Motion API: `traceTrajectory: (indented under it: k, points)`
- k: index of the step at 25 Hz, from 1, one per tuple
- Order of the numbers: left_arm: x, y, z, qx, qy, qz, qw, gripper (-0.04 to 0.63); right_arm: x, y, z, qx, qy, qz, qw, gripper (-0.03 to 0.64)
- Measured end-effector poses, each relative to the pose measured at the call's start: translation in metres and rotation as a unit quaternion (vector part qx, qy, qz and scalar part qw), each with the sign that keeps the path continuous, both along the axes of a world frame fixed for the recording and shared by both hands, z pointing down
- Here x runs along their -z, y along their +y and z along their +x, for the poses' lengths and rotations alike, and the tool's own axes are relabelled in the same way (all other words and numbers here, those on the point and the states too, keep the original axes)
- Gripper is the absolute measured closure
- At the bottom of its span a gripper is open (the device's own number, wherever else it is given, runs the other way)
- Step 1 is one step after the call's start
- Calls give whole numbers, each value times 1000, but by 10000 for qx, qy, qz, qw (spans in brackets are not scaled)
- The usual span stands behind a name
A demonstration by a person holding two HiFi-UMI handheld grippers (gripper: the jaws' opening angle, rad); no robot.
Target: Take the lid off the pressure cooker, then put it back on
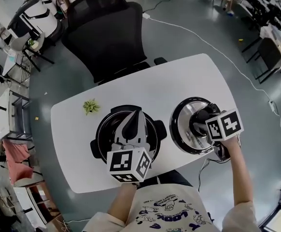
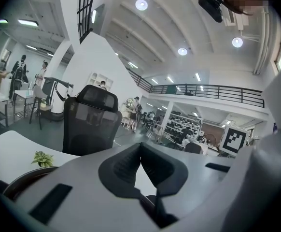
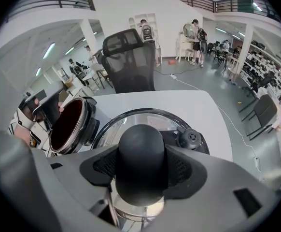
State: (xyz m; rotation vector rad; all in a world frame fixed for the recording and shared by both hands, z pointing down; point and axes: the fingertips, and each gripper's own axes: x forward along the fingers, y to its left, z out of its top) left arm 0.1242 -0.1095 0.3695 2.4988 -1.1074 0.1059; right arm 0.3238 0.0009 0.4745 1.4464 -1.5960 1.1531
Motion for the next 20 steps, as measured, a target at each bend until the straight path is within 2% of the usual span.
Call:
traceTrajectory:
  k: [20]
  points:
    - [-30, -19, 8, 214, -281, -153, 9993, 581, -102, -12, -1, 76, -38, -672, 9977, 322]
